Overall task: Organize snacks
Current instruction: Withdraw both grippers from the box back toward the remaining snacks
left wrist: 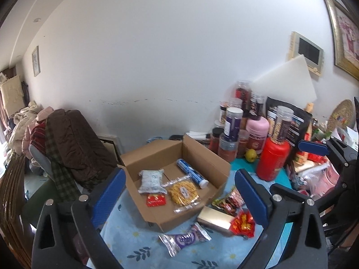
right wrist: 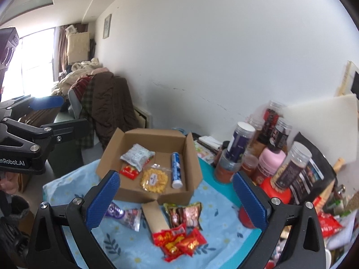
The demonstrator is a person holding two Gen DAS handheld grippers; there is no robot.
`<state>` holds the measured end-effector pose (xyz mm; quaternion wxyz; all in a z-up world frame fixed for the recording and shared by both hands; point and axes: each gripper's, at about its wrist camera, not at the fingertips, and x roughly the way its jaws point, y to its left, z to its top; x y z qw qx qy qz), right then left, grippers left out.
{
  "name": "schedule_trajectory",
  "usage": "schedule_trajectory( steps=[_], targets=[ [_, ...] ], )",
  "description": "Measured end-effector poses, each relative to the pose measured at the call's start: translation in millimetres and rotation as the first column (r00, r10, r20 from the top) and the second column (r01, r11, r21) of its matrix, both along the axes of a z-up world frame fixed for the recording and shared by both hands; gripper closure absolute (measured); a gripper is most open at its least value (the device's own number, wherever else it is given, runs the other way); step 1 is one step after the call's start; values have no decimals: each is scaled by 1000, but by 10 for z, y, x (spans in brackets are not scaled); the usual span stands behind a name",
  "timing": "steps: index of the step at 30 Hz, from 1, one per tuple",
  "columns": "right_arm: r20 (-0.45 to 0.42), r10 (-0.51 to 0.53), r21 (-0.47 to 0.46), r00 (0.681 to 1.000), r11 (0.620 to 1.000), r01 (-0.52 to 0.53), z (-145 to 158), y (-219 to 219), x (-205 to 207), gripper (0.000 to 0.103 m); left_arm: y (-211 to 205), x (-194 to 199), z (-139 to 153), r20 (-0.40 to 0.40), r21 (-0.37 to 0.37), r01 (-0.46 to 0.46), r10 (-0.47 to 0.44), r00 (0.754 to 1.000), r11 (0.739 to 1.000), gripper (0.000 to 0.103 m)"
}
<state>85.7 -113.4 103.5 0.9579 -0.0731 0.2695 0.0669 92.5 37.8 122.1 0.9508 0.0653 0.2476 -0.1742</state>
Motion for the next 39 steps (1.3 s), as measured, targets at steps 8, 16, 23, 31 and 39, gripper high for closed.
schedule_trajectory(
  steps=[8, 16, 23, 31, 39],
  targets=[
    [-4, -19, 41, 1000, 999, 19, -267, 4, -289, 1, -48, -219, -237, -31, -4, 69, -70, 997, 998, 3],
    [-53, -10, 79, 999, 997, 14, -580, 36, -489, 1, -61, -359, -565, -93, 7, 106, -105, 990, 994, 4],
    [-86, -11, 107, 996, 994, 20, -836, 16, -563, 1, -5, -348, -905, -198, -47, 126, -133, 971, 991, 4],
    [-163, 22, 129, 986, 992, -1, -1206, 45, -495, 1, -19, -256, -1305, -293, -85, 134, -154, 944, 987, 4],
    [-236, 30, 131, 971, 991, 1, -1551, 46, -331, 1, -106, -145, -1601, -313, -79, 152, -169, 934, 985, 4]
  ],
)
